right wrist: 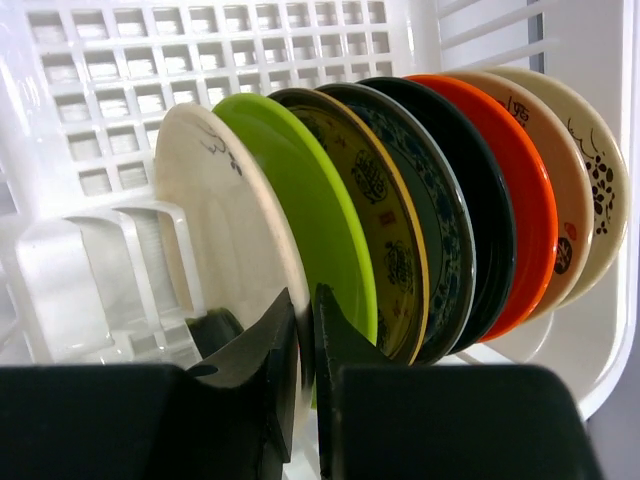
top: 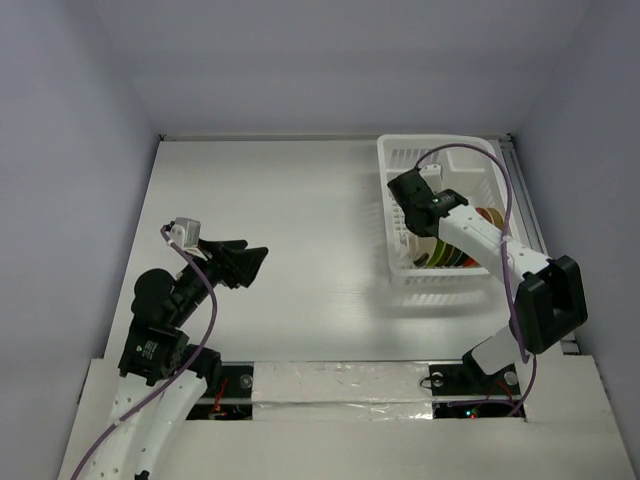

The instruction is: Unload the plates from the dish rack

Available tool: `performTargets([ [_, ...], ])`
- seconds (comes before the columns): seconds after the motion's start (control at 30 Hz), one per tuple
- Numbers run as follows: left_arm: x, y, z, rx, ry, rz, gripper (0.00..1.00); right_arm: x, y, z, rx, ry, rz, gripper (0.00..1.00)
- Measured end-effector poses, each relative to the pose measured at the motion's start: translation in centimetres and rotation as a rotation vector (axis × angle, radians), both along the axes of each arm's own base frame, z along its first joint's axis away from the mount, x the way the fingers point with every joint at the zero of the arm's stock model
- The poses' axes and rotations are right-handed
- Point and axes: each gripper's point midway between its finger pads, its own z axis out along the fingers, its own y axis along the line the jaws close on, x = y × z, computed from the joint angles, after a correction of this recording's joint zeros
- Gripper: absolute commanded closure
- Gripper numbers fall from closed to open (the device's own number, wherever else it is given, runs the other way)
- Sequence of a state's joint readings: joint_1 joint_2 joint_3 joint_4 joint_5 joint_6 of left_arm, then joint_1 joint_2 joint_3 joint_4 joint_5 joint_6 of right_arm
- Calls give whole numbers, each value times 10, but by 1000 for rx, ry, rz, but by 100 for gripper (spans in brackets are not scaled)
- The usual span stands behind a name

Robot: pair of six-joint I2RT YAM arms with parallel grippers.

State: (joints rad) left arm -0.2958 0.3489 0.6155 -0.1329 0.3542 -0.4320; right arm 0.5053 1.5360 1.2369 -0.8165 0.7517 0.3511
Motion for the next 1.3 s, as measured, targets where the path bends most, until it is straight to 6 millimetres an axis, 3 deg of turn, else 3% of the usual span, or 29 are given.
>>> performTargets([
  [0.4, -2, 1, 2, -4, -10, 12, 41, -1, 5, 16, -61, 22, 29, 100],
  [0.73, -1, 2, 2, -4, -8, 21, 41, -4, 10, 40, -141, -7, 55, 100],
  [0.87, -1, 2, 2, -4, -8, 23, 41, -4, 14, 63, -168, -45, 58, 100],
  [1.07, -1, 4, -1, -1, 1, 30, 44, -6, 26, 114, -156, -152, 50, 100],
  [1.3, 1, 6, -4, 3, 15, 48, 50, -28, 69, 175, 75, -338, 164, 100],
])
